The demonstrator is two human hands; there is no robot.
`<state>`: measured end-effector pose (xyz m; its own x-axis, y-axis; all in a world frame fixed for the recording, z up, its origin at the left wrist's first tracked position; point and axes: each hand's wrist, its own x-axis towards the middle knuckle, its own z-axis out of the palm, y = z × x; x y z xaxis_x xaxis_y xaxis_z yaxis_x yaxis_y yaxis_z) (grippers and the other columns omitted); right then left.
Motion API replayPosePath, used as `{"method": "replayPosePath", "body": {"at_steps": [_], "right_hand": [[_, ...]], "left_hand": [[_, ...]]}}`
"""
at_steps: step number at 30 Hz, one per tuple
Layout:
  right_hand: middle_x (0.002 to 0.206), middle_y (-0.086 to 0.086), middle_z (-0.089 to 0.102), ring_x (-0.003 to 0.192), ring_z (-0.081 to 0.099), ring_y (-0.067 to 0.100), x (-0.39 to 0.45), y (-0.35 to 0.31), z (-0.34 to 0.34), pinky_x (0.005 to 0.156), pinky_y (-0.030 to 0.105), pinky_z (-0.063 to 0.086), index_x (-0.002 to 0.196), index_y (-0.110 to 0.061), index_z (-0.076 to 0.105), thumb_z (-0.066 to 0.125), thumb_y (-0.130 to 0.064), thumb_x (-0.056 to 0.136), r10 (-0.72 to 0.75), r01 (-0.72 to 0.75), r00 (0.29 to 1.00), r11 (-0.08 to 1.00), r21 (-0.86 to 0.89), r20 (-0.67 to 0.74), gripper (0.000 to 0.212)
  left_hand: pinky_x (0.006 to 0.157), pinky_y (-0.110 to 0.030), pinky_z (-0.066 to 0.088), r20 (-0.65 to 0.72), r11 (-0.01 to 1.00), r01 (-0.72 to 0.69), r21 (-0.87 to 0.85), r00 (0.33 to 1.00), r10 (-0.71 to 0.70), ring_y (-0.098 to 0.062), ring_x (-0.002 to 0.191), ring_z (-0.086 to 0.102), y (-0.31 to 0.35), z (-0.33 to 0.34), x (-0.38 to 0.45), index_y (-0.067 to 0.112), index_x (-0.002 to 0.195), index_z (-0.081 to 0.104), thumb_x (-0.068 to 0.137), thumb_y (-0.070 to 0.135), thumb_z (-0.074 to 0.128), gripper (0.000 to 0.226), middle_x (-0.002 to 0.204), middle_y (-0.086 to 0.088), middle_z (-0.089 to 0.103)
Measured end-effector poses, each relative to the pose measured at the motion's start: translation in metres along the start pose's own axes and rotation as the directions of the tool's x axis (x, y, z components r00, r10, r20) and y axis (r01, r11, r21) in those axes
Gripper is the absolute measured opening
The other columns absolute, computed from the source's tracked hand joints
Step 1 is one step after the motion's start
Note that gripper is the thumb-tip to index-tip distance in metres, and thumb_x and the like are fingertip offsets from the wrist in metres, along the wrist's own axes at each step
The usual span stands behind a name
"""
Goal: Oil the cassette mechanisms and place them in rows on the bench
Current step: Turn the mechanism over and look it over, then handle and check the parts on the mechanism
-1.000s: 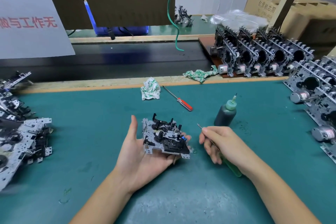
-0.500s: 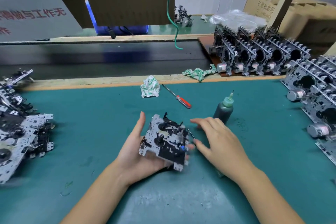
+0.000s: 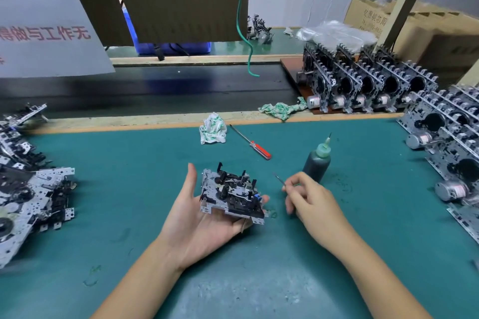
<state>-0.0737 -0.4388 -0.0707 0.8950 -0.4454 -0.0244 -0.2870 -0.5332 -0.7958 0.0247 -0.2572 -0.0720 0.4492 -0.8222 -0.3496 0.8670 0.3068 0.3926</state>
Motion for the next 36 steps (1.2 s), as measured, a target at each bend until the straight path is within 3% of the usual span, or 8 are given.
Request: {"method": "replayPosePath", "body": {"at_steps": [6, 10, 13, 18, 22, 26, 32, 36], "right_hand": [[0.041, -0.002, 0.043, 0.032, 0.027, 0.004, -0.001, -0.006, 0.001, 0.038, 0.012, 0.025, 0.074, -0.014, 0.055, 0.043, -0.017, 0.1, 0.04, -0.108, 0.982, 0.917, 0.384, 0.182, 0.029], [0.051, -0.002, 0.055, 0.048, 0.044, 0.008, -0.002, 0.0, 0.001, 0.051, 0.024, 0.035, 0.075, -0.023, 0.056, 0.042, -0.025, 0.097, -0.017, 0.015, 1.0, 0.996, -0.087, -0.024, 0.026], [0.081, -0.007, 0.062, 0.083, 0.056, 0.017, -0.003, 0.001, 0.0, 0.069, 0.032, 0.04, 0.093, -0.027, 0.061, 0.047, -0.028, 0.096, -0.145, 0.08, 0.982, 0.896, -0.437, -0.118, 0.014], [0.126, -0.011, 0.047, 0.12, 0.037, 0.008, -0.005, 0.003, -0.004, 0.1, 0.019, 0.025, 0.141, -0.027, 0.038, 0.059, -0.033, 0.086, -0.364, 0.427, 0.904, 0.73, -0.534, 0.225, 0.059], [0.098, -0.008, 0.064, 0.097, 0.06, 0.016, -0.018, 0.0, -0.014, 0.088, 0.029, 0.048, 0.097, -0.017, 0.067, 0.058, -0.053, 0.075, -0.482, 0.542, 0.83, 0.581, -0.607, 0.28, 0.043], [0.088, -0.009, 0.062, 0.086, 0.061, 0.015, -0.033, 0.006, -0.014, 0.085, 0.023, 0.037, 0.089, -0.018, 0.065, 0.045, -0.073, 0.072, -0.531, 0.557, 0.811, 0.572, -0.602, 0.247, 0.06], [0.081, -0.009, 0.059, 0.08, 0.058, 0.016, -0.04, 0.006, -0.009, 0.082, 0.023, 0.037, 0.084, -0.018, 0.062, 0.048, -0.072, 0.076, -0.618, 0.613, 0.755, 0.543, -0.574, 0.221, 0.056], [0.072, -0.009, 0.055, 0.072, 0.054, 0.015, -0.047, 0.008, -0.009, 0.075, 0.022, 0.036, 0.07, -0.018, 0.059, 0.05, -0.074, 0.072, -0.624, 0.557, 0.771, 0.564, -0.61, 0.127, 0.057]], "left_hand": [[0.109, -0.051, 0.033, -0.03, 0.998, -0.016, 0.059, 0.999, 0.018, -0.045, 0.125, 0.047, 0.0, -0.001, -0.001, -0.006, 0.123, 0.057, 0.073, 0.072, 0.048, 0.093, 0.136, -0.029, 0.048], [0.097, -0.051, 0.047, -0.021, 0.995, -0.02, 0.093, 1.0, 0.022, -0.045, 0.121, 0.051, 0.001, -0.001, 0.0, -0.003, 0.12, 0.061, 0.072, 0.072, 0.048, 0.09, 0.133, -0.028, 0.051], [0.099, -0.056, 0.043, 0.018, 0.981, -0.008, 0.192, 1.0, 0.005, -0.046, 0.121, 0.051, 0.001, -0.004, -0.001, 0.001, 0.121, 0.062, 0.075, 0.073, 0.044, 0.087, 0.134, -0.026, 0.052], [0.101, -0.051, 0.043, -0.016, 0.891, 0.126, 0.435, 0.991, -0.133, -0.038, 0.115, 0.058, 0.008, -0.005, -0.006, 0.013, 0.117, 0.068, 0.077, 0.065, 0.05, 0.069, 0.128, -0.018, 0.059], [0.091, -0.041, 0.052, -0.148, 0.808, 0.223, 0.546, 0.974, -0.169, -0.031, 0.108, 0.063, 0.018, -0.002, -0.012, 0.007, 0.104, 0.074, 0.063, 0.067, 0.06, 0.074, 0.121, -0.018, 0.064], [0.109, -0.046, 0.037, -0.212, 0.738, 0.265, 0.621, 0.963, -0.168, -0.033, 0.112, 0.054, 0.024, -0.004, -0.012, 0.001, 0.108, 0.064, 0.058, 0.072, 0.058, 0.087, 0.133, -0.024, 0.051], [0.056, -0.017, 0.053, -0.158, 0.581, 0.258, 0.772, 0.963, -0.219, -0.011, 0.058, 0.069, 0.023, -0.003, -0.013, 0.023, 0.067, 0.077, 0.061, 0.078, 0.04, 0.066, 0.063, -0.001, 0.07], [0.06, -0.02, 0.051, -0.122, 0.555, 0.239, 0.797, 0.963, -0.24, -0.014, 0.066, 0.066, 0.029, -0.002, -0.016, 0.011, 0.078, 0.076, 0.063, 0.084, 0.025, 0.09, 0.078, -0.004, 0.072]]}}
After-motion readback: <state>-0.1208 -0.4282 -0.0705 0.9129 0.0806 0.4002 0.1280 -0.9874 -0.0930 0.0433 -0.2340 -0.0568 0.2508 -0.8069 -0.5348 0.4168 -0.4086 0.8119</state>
